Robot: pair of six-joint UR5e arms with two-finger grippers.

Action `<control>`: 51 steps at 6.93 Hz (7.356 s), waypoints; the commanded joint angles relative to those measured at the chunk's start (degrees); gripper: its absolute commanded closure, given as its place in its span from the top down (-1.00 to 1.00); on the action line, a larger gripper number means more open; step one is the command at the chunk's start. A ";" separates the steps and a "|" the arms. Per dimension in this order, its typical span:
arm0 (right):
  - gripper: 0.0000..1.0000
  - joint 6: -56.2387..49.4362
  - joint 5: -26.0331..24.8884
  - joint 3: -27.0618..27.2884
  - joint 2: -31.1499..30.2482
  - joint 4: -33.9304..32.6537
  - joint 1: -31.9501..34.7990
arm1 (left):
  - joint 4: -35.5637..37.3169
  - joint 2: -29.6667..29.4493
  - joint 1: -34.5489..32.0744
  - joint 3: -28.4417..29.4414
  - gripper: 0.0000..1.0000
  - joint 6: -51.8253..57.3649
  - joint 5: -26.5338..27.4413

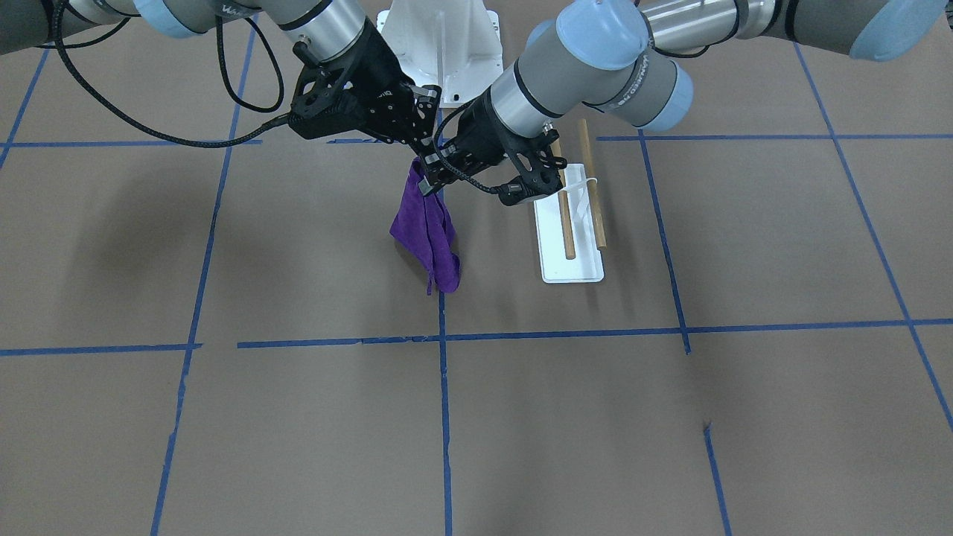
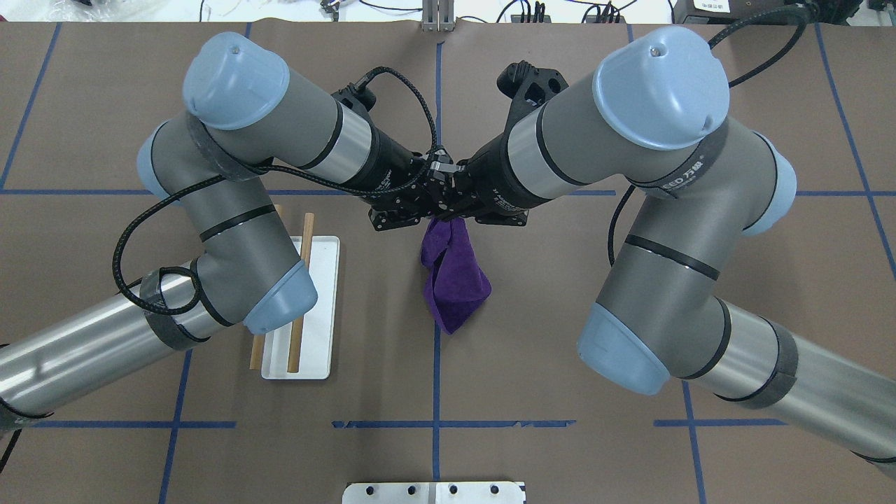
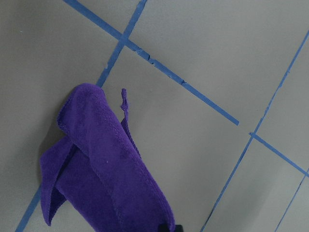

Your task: Hang towel on rack

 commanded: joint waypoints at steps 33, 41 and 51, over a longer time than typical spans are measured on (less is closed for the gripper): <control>1.00 -105.40 18.13 -7.80 -39.95 -22.86 54.81 | 24.34 45.44 -47.99 -7.58 1.00 115.75 -14.63; 1.00 -104.98 18.57 -8.24 -42.50 -22.00 54.91 | 18.98 47.05 -47.81 -5.89 1.00 116.18 -5.28; 1.00 -104.63 18.65 -9.21 -40.57 -22.00 54.56 | 37.01 38.65 -46.67 -3.37 1.00 116.10 -5.36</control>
